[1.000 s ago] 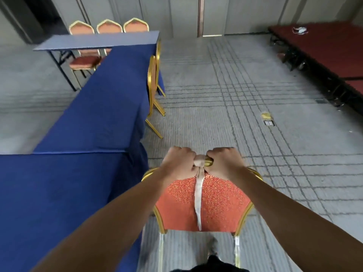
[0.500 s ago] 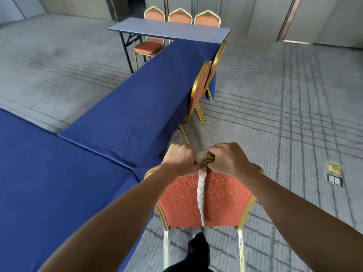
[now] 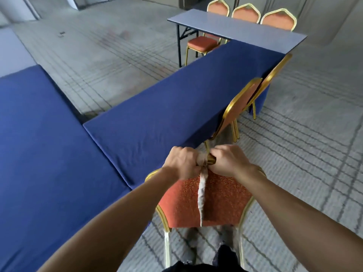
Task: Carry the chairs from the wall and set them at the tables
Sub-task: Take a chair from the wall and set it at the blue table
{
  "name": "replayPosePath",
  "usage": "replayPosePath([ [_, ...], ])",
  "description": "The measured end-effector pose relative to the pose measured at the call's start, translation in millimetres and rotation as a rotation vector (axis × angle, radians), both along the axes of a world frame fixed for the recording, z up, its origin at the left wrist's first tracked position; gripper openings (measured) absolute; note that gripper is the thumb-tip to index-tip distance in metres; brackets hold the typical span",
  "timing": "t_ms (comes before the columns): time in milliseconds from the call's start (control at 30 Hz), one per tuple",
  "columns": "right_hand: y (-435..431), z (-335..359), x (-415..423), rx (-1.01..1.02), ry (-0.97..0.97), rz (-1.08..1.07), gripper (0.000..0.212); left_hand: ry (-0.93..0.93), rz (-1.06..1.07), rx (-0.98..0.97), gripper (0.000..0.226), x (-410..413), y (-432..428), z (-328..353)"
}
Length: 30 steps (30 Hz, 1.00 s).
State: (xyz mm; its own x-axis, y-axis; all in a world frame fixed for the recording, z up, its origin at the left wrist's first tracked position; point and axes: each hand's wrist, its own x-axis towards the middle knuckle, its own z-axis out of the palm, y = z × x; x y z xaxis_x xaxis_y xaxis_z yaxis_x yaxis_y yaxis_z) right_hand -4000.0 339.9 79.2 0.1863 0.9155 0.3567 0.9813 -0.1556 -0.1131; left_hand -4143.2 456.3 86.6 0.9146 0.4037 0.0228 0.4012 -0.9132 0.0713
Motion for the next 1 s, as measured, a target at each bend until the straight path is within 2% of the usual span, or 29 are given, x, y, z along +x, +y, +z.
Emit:
replayPosePath([
  [233, 46, -20, 85, -0.007, 0.032, 0.182, 0.024, 0.112, 0.156, 0.036, 0.021, 69, 22, 2],
  [533, 129, -30, 155, -0.044, 0.029, 0.387, 0.029, 0.059, 0.386, -0.034, 0.022, 121, 71, -13],
  [667, 175, -26, 175, 0.008, 0.054, 0.449, 0.034, 0.038, 0.453, -0.024, 0.023, 137, 108, -13],
  [833, 223, -8, 197, 0.064, 0.063, 0.52, 0.031, 0.024, 0.52, 0.051, 0.026, 158, 144, 2],
  [1000, 243, -1, 212, 0.08, 0.042, 0.614, 0.031, 0.008, 0.609, 0.105, 0.025, 169, 145, 9],
])
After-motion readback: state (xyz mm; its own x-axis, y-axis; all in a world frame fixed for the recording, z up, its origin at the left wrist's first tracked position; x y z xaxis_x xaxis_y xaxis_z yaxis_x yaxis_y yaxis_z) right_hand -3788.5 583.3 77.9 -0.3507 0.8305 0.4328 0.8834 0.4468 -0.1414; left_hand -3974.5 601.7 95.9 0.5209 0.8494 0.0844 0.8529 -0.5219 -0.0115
